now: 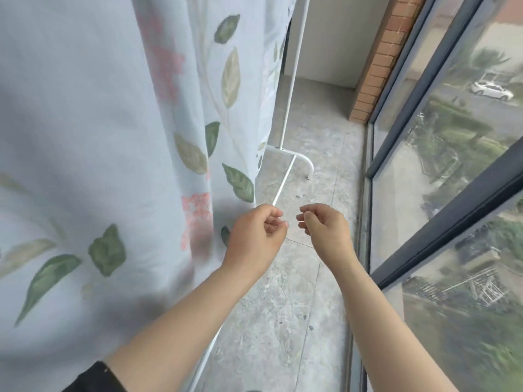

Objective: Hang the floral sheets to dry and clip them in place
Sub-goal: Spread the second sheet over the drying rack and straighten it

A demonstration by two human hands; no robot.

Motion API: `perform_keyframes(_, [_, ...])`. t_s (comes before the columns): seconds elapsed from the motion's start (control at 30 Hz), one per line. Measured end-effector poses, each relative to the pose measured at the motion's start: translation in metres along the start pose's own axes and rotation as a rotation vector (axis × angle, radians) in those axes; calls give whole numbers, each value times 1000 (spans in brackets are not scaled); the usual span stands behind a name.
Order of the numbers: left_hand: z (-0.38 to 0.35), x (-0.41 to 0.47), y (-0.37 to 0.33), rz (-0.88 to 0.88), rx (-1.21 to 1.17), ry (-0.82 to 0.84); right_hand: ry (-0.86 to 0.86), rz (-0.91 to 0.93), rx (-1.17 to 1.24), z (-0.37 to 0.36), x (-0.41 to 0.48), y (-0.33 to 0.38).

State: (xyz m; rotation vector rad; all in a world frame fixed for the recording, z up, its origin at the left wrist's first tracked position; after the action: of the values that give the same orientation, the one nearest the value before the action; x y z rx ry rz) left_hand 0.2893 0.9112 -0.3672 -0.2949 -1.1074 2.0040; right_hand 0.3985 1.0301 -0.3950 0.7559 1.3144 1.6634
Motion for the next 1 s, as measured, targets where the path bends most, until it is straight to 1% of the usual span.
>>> perform_keyframes(0.13, [21,20,-60,2,-30,44,-54,-9,5,37,4,67])
perform_keyframes(0.3, [72,46,-135,9,-61,41,-95,-21,-6,76,4,150])
perform_keyframes(0.63, [190,88,-297,-13,-94,-6,-77,11,17,129,8,341])
perform_keyframes(0.8, [228,125,-361,-52,-89,-16,-77,66,15,151,33,420])
perform_keyframes(1.0, [245,184,-408,-82,-82,-78,-59,112,13,168,86,483])
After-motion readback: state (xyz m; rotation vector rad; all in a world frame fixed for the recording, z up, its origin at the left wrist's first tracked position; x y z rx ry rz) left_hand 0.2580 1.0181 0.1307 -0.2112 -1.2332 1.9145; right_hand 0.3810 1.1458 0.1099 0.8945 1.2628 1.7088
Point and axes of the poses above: each hand's wrist, its own x-axis towards the middle knuckle, its own z-axis out of the back of the hand, y = z × x, the point moved 6 cm from there along x, towards the middle knuckle, and after that the axes turned 6 degrees about x, right-handed, at the moved point
